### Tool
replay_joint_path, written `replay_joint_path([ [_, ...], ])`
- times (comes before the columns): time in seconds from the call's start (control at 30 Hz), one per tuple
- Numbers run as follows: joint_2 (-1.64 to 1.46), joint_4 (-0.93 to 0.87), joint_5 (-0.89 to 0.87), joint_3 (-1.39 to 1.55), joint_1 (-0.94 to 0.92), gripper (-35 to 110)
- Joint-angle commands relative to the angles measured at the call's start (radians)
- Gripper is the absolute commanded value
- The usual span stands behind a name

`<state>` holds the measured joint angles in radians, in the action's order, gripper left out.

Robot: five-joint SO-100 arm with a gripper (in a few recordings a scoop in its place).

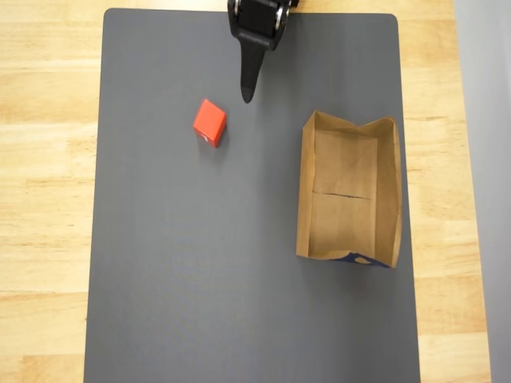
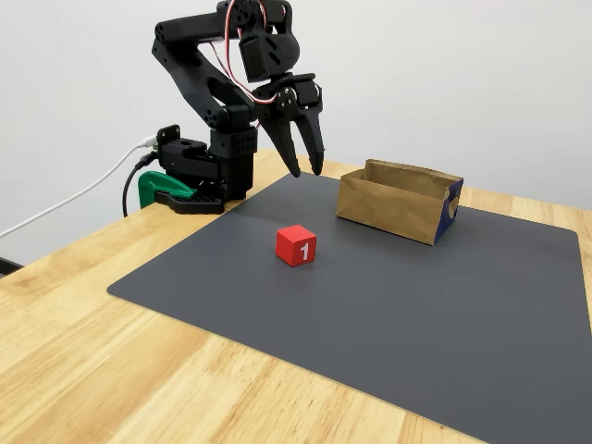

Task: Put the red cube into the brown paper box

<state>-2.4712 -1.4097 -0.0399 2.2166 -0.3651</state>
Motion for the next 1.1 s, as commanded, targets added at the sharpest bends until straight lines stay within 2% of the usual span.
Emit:
replay_joint_path([
  [0.0,0.074,-0.025,-0.021,-0.071,-0.029,22],
  [0.53,0.336,0.057,0.097,-0.138,-0.249,25],
  [0.73,0.489,0.126,0.14,-0.189,-0.285,25],
  [1.07,0.629,0.127,0.242,-0.242,-0.285,28],
])
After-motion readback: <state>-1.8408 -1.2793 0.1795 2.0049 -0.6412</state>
